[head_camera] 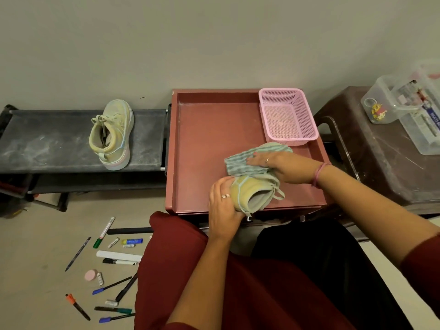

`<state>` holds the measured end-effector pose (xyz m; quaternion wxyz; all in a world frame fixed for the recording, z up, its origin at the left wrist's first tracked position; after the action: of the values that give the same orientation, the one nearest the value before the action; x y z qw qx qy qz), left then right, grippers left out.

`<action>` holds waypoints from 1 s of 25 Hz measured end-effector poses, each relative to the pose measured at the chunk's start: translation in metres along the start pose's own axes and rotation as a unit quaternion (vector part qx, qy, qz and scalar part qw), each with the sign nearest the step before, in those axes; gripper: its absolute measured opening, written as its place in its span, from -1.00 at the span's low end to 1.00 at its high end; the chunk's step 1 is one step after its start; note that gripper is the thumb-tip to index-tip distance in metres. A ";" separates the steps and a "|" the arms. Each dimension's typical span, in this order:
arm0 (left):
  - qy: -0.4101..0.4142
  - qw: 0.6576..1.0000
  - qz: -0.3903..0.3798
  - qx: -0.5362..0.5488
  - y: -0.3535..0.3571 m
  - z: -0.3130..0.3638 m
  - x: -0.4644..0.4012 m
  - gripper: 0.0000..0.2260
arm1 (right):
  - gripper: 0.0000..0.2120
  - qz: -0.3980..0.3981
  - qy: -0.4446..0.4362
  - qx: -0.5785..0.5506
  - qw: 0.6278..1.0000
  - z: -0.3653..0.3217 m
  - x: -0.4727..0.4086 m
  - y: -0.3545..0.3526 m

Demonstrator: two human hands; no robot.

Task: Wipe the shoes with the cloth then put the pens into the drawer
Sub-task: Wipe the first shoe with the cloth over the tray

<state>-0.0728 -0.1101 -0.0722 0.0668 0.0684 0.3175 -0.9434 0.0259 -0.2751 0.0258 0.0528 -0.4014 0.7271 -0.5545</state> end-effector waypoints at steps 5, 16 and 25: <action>0.001 1.000 -0.002 -0.019 0.001 0.001 0.001 -0.32 | -0.48 0.018 0.091 0.027 0.995 0.018 -0.008 -0.015; -0.033 0.999 0.011 -0.026 0.005 -0.002 -0.001 -0.27 | -0.49 -0.004 0.018 0.095 0.995 -0.024 0.006 -0.010; -0.099 0.995 0.003 0.016 0.000 -0.001 -0.004 -0.27 | -0.55 0.043 0.017 0.092 0.995 -0.033 0.021 -0.010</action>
<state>-0.0684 -0.1092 -0.0718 0.0994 -0.0230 0.2943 -0.9503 -0.0002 -0.2638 0.0543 0.1012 -0.3538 0.6901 -0.6232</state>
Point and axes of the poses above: each hand's wrist, its own x-axis away from the middle knuckle, its own y-axis out of the palm, z = x × y, the point moved 2 cm from there along -x, towards the middle knuckle, and after that the axes turned 2 degrees about -x, right-handed, at the moved point
